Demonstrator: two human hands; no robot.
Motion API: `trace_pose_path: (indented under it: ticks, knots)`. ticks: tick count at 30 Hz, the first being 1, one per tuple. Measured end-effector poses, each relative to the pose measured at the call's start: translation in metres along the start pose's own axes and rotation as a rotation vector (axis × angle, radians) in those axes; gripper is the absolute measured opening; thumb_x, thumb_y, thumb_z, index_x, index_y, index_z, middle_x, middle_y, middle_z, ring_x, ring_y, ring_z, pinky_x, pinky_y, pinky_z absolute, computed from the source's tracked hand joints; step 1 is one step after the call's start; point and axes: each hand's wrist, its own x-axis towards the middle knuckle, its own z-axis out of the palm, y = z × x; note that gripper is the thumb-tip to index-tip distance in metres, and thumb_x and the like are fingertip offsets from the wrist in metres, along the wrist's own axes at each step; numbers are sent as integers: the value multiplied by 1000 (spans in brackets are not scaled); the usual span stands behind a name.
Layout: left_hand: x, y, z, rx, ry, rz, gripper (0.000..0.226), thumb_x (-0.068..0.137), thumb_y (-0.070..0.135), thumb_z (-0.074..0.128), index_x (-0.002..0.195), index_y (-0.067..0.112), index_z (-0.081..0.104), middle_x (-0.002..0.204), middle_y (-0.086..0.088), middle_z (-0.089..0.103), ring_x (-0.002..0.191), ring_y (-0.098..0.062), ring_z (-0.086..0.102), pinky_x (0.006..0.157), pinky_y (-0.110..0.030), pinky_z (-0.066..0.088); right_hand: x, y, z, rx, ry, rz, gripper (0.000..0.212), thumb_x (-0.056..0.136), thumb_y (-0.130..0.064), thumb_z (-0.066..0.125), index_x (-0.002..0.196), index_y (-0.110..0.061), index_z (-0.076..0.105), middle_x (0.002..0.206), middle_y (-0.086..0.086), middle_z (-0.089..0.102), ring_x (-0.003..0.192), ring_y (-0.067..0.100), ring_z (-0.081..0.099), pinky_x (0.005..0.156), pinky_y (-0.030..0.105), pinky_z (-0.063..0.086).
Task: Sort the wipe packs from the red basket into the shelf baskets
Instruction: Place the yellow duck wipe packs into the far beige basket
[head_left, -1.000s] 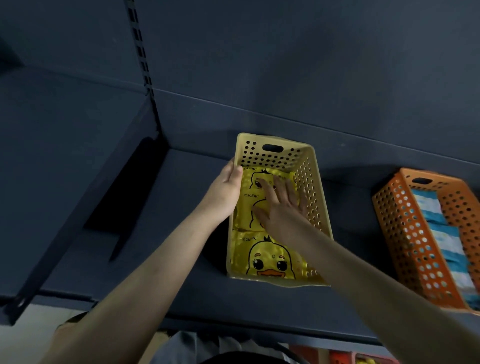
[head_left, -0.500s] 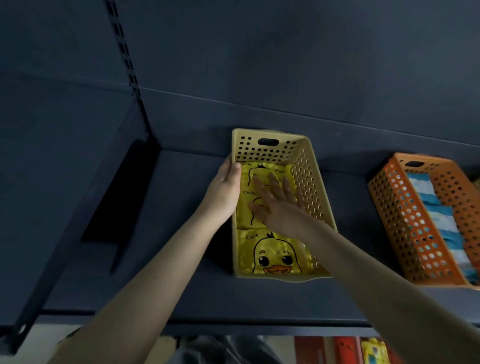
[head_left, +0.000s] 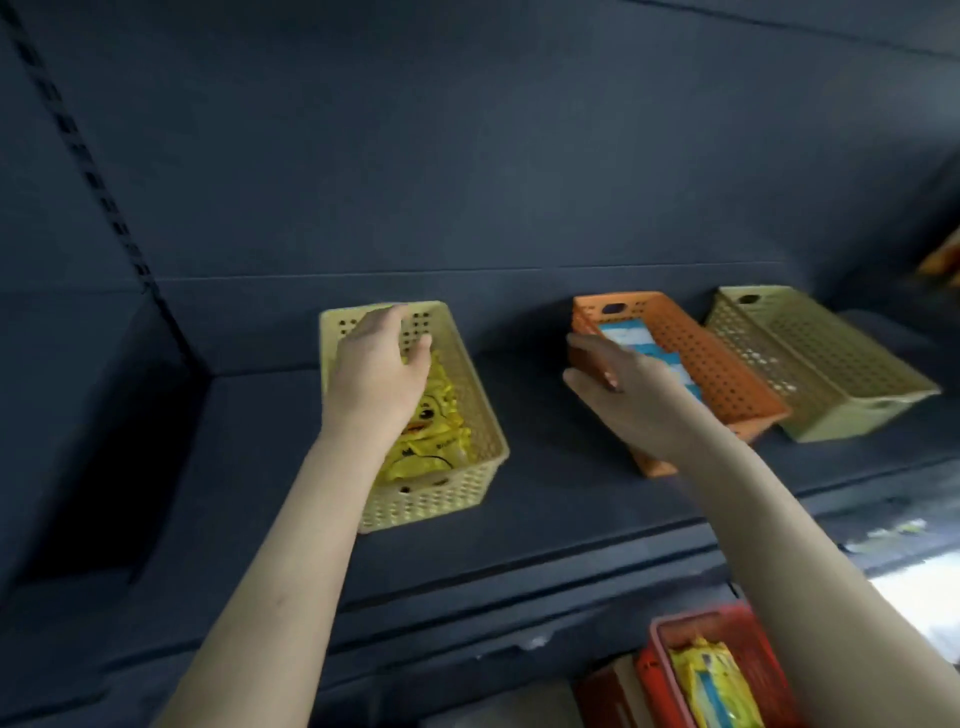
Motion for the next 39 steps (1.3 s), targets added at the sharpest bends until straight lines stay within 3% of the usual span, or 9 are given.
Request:
trace_pose_path:
  ticks: [5,8,11,15,23,29,32,36,39]
  knots:
    - [-92,82,72,-130,-49,233,30,96,17,54,125,10,60,125,-6,62,116,-23,57,101,-31,40,-130,96,-49,54,53,203,45,96,-31,55,140,-23,48,109,1,63,94,25,63,76,25,40]
    - [-166,118,125,-211,-213,288,27,95,17,56,122,12,62,122,-1,63,112,-17,59,93,-21,40,-213,152,-62,98,31,381,47,97,-33,53,143,-25,43,110,1,63,96,23,62,69,25,42]
    - [-235,137,180,-217,-463,204,28,97,20,53,124,16,60,123,5,60,115,-11,56,88,-16,38,-284,209,-54,116,31,548,46,97,-28,54,141,-20,46,119,14,66,101,28,62,72,25,38]
    - [-309,144,244,-201,-724,47,27,97,21,53,123,18,61,124,3,62,115,-13,58,90,-20,43,-355,271,-36,145,-73,715,40,98,-25,52,136,-13,52,128,15,62,115,30,58,86,29,41]
    - [-384,142,352,-151,-1074,-217,29,98,19,51,125,10,59,126,-3,62,115,-14,58,90,-18,42,-399,389,22,250,-212,906,27,96,-15,54,118,-3,65,119,16,66,112,31,59,73,16,32]
    - [-374,140,444,-131,-1073,-455,33,99,25,50,127,11,57,130,-5,61,118,-16,57,93,-21,42,-368,483,65,237,-382,950,30,99,-22,49,122,-9,63,122,15,64,113,34,58,78,26,36]
    - [-365,138,499,-122,-1026,-552,40,99,30,48,136,14,49,139,-5,54,124,-18,53,96,-26,43,-346,533,101,282,-432,955,25,100,-25,45,113,-16,64,115,15,65,102,32,62,78,28,45]
    - [-368,115,592,-52,-969,-638,51,99,36,48,145,18,38,148,-4,43,133,-24,44,97,-29,38,-319,601,174,256,-543,939,36,102,-27,40,131,-14,55,130,13,58,119,33,54,103,41,40]
    - [-374,91,648,2,-952,-724,58,99,37,48,149,15,30,152,-10,37,137,-28,39,106,-35,35,-304,644,229,302,-583,929,43,101,-31,41,140,-13,44,137,13,53,122,31,52,104,41,43]
